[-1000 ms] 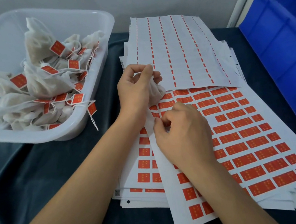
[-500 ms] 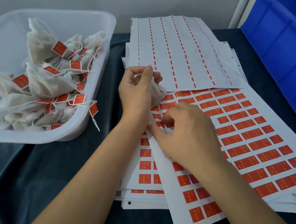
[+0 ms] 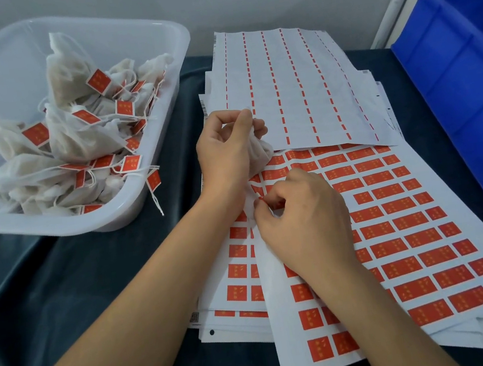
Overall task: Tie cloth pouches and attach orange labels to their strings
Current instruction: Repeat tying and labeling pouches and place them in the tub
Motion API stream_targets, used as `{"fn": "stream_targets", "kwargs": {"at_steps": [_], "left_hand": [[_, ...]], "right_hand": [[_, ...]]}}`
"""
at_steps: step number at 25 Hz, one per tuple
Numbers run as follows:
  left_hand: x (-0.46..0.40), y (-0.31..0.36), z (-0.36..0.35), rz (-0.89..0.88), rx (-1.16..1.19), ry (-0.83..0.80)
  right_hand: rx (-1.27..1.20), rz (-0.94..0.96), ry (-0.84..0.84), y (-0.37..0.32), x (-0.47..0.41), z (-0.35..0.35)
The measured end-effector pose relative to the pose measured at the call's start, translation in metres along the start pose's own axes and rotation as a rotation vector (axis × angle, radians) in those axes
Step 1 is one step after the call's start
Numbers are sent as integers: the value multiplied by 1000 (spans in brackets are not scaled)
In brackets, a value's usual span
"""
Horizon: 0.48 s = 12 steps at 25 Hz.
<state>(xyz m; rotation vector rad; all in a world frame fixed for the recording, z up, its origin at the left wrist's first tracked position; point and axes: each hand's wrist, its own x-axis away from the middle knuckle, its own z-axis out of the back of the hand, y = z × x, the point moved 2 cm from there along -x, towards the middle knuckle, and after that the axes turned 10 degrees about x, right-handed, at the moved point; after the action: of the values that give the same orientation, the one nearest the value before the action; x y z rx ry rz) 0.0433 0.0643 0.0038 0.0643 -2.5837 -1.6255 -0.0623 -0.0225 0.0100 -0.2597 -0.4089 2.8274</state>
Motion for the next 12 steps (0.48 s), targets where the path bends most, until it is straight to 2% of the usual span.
{"fn": "stream_targets", "kwargs": {"at_steps": [12], "left_hand": [[-1, -1, -1, -9, -18, -5]], "right_hand": [[-25, 13, 8, 2, -3, 1]]}}
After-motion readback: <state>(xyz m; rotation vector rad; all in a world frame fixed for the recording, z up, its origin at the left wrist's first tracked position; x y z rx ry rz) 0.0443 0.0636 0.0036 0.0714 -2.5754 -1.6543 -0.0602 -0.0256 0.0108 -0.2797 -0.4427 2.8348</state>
